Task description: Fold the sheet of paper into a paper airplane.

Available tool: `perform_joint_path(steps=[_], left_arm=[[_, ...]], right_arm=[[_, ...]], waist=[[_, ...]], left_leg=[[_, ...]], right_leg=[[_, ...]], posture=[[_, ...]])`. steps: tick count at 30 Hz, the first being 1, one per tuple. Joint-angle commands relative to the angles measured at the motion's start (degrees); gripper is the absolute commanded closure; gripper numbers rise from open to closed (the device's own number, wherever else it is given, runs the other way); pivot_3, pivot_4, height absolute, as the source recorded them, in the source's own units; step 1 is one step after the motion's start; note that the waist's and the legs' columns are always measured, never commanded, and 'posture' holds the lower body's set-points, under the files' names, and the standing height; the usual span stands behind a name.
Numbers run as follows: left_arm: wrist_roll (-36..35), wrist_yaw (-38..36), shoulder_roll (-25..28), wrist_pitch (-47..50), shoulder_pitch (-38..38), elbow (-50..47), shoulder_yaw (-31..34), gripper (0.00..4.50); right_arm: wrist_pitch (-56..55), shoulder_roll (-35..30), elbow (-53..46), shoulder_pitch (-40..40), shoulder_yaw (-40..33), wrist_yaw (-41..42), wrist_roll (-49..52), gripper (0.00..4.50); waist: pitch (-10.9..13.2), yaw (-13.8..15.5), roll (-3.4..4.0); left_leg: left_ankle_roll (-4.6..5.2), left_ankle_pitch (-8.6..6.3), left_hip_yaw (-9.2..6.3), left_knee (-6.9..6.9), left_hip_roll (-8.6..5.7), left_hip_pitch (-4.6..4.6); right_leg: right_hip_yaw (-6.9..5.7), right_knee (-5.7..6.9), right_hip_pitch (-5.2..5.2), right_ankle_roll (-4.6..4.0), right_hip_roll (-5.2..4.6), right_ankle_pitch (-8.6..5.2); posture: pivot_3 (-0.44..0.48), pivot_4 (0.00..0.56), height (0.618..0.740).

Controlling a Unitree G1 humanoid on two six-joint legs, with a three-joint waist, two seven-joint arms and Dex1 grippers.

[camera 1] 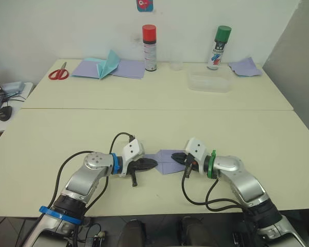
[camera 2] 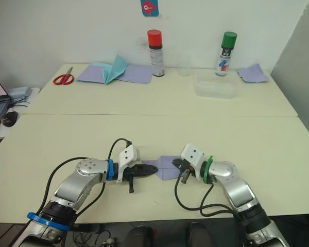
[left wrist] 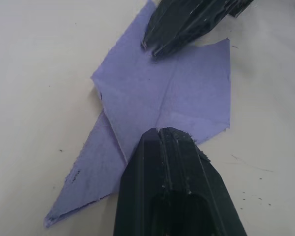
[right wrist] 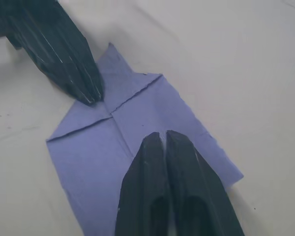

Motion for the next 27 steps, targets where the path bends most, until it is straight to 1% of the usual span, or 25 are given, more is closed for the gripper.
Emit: perform_joint_path(steps=[1, 4, 6, 8, 9, 12, 17, 19, 24, 27], left_arm=[[1.5, 0.5, -0.5, 3.4, 1.3, 1.6, -2.1, 4.50], [1.8, 0.9, -1.5, 3.9, 0.8, 2.9, -2.2, 4.50], [1.9, 0.8, -1.7, 4.3, 0.9, 2.9, -2.2, 4.50], [1.8, 0.7, -1.8, 4.6, 1.1, 2.7, -2.3, 4.50], [1.9, 0.7, -1.9, 4.6, 1.3, 2.6, -2.4, 4.50], [2.0, 0.6, -1.9, 4.6, 1.7, 2.3, -2.6, 4.50], [2.2, 0.6, -2.0, 4.0, 1.5, 2.6, -2.6, 4.50], [2.0, 0.4, -2.0, 4.4, 1.5, 2.3, -2.4, 4.50], [1.8, 0.2, -1.9, 4.8, 2.0, 1.8, -2.5, 4.50], [1.8, 0.2, -1.9, 5.0, 2.4, 1.4, -2.7, 4.50]], right_arm=[[6.8, -2.1, -5.9, -1.3, -5.3, 1.5, 6.1, 2.84], [20.8, -5.6, -7.4, -1.7, -12.6, 1.5, 13.7, 1.79], [29.2, -7.9, -7.1, -1.5, -14.6, 1.7, 17.3, 0.97], [38.4, -7.6, -5.2, -2.3, -17.3, 0.1, 20.8, 0.25], [42.7, -6.9, -4.2, -3.0, -18.6, -0.8, 22.3, 0.25], [50.5, -3.7, -1.1, -5.8, -20.8, -4.3, 24.1, 0.25], [59.3, 3.2, 1.2, -10.4, -22.8, -8.7, 26.0, 0.25], [61.2, 5.5, 1.4, -11.4, -22.7, -10.1, 26.3, 0.25], [62.8, 10.0, 3.0, -12.2, -21.2, -13.3, 25.4, 0.25], [63.9, 13.2, 5.9, -13.1, -22.8, -15.8, 25.6, 0.25]], waist=[[0.0, 0.0, 0.00], [0.0, 0.4, 0.05], [0.0, 0.5, 0.05], [0.0, 0.4, 0.04], [0.0, 0.3, 0.05], [0.0, 0.1, 0.10], [-0.1, -0.1, 0.17], [-0.1, 0.0, 0.19], [-0.1, -0.1, 0.21], [-0.3, -0.3, 0.26]], left_leg=[[0.00, 0.00, 0.00, 0.00, 0.00, 0.00], [0.00, 0.00, -0.06, -0.02, -0.01, -0.04], [0.00, 0.00, -0.09, -0.02, -0.03, -0.04], [0.00, 0.00, -0.06, -0.02, -0.03, -0.03], [0.00, 0.00, -0.06, -0.02, -0.01, -0.03], [0.00, 0.00, -0.09, -0.02, 0.02, -0.02], [0.01, 0.00, -0.10, -0.02, 0.03, -0.03], [0.01, -0.01, -0.10, -0.03, 0.01, -0.05], [0.02, -0.01, -0.08, -0.03, -0.01, -0.11], [0.01, -0.01, -0.08, -0.03, 0.03, -0.07]], right_leg=[[-0.01, -0.01, 0.00, 0.00, 0.00, 0.00], [-0.03, -0.01, 0.01, 0.05, 0.00, 0.03], [0.00, -0.02, 0.02, 0.01, -0.04, 0.01], [0.02, -0.04, 0.03, -0.05, -0.18, -0.03], [0.04, -0.05, 0.04, -0.04, -0.21, -0.02], [0.08, -0.03, 0.02, -0.04, -0.19, -0.02], [0.05, -0.02, 0.01, 0.07, -0.02, 0.04], [0.04, -0.02, 0.01, 0.26, 0.07, 0.15], [-0.03, -0.07, -0.02, 0.32, 0.07, 0.18], [-0.03, -0.06, -0.01, 0.32, 0.08, 0.18]], posture=[[0.000, 0.150, 0.740], [0.000, 0.150, 0.740], [0.000, 0.150, 0.740], [0.000, 0.150, 0.740], [0.000, 0.150, 0.740], [0.000, 0.150, 0.740], [0.000, 0.150, 0.740], [0.000, 0.150, 0.740], [0.000, 0.150, 0.740], [0.000, 0.150, 0.740]])
